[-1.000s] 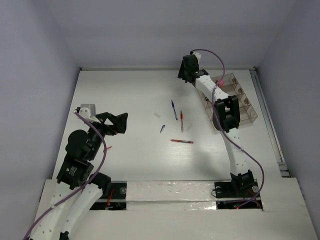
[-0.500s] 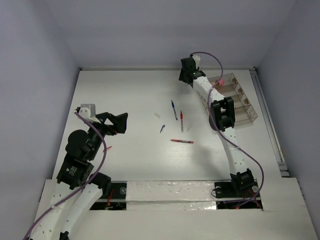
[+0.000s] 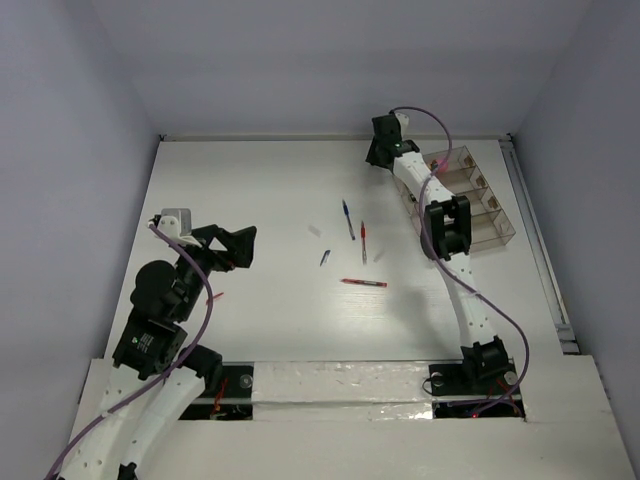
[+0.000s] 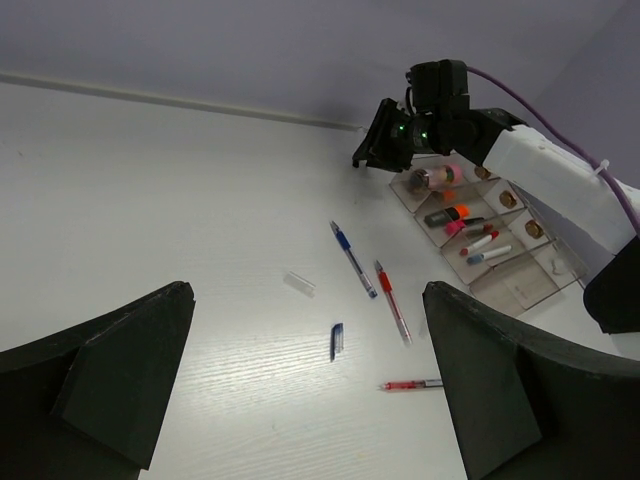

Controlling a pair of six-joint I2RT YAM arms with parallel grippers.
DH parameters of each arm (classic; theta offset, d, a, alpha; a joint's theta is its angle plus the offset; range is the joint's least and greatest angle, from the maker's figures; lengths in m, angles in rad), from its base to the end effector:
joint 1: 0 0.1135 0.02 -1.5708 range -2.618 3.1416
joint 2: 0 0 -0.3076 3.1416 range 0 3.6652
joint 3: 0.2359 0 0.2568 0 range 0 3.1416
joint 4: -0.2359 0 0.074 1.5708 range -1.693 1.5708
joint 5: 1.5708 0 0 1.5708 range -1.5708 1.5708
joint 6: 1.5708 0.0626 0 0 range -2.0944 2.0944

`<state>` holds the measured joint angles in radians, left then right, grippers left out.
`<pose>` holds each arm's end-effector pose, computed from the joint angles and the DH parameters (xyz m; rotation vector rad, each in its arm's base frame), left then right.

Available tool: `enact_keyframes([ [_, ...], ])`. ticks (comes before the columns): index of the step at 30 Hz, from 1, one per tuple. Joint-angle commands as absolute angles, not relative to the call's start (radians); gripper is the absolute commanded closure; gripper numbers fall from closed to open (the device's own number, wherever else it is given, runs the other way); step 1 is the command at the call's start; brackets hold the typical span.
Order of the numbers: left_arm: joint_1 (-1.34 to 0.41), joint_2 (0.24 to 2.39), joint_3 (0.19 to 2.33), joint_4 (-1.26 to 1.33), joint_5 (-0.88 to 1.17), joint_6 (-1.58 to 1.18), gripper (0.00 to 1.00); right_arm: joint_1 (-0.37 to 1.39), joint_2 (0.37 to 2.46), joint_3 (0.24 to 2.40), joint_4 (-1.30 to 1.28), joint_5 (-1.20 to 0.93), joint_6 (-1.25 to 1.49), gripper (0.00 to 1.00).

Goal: Sort the stationery into containers
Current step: Move the pen to the center of the board.

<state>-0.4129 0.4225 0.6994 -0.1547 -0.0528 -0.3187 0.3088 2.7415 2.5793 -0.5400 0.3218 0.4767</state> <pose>0.0917 -0.0366 0.3823 0.0254 1.4728 -0.5590 0.6360 0.1821 0.1661 0.3534 2.2028 0.0613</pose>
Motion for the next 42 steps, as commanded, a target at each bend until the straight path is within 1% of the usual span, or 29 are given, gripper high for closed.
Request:
enact_keyframes([
  [1,-0.417,0.403,0.719,-0.118,-0.052,-0.316,0.01,0.281,2.775,2.643,-0.583,0.246,0.497,0.60],
  [10,-0.417,0.383,0.726,-0.110,-0.068,-0.308,0.01,0.270,2.809,2.700,-0.604,0.187,0.476,0.59],
  [17,-0.426,0.361,0.729,-0.118,-0.080,-0.305,0.01,0.270,2.804,2.691,-0.627,0.161,0.476,0.74],
  [21,-0.445,0.339,0.729,-0.121,-0.084,-0.305,0.01,0.270,2.803,2.688,-0.647,0.141,0.480,0.80],
  [25,-0.454,0.331,0.730,-0.123,-0.091,-0.302,0.01,0.291,2.774,2.628,-0.649,0.141,0.480,0.86],
  [27,-0.463,0.331,0.729,-0.121,-0.091,-0.302,0.01,0.304,2.754,2.593,-0.637,0.149,0.469,0.91],
  [31,-0.472,0.328,0.727,-0.121,-0.094,-0.299,0.01,0.353,2.672,2.439,-0.586,0.175,0.446,0.95],
  [32,-0.472,0.327,0.726,-0.121,-0.094,-0.299,0.01,0.363,2.625,2.354,-0.563,0.189,0.431,0.96],
  [34,-0.472,0.325,0.724,-0.121,-0.095,-0.301,0.01,0.376,2.565,2.249,-0.534,0.219,0.425,0.97],
  [35,-0.472,0.325,0.724,-0.120,-0.091,-0.301,0.01,0.385,2.492,2.188,-0.488,0.227,0.422,0.97],
  [36,-0.482,0.324,0.723,-0.118,-0.089,-0.301,0.01,0.385,2.452,2.061,-0.460,0.232,0.417,0.97],
  [38,-0.482,0.324,0.723,-0.115,-0.080,-0.301,0.01,0.396,2.378,1.947,-0.405,0.245,0.404,0.98],
  [39,-0.482,0.324,0.723,-0.114,-0.078,-0.301,0.01,0.405,2.311,1.846,-0.394,0.259,0.397,0.99],
  [42,-0.482,0.322,0.719,-0.110,-0.071,-0.301,0.01,0.417,2.214,1.703,-0.382,0.267,0.388,1.00],
])
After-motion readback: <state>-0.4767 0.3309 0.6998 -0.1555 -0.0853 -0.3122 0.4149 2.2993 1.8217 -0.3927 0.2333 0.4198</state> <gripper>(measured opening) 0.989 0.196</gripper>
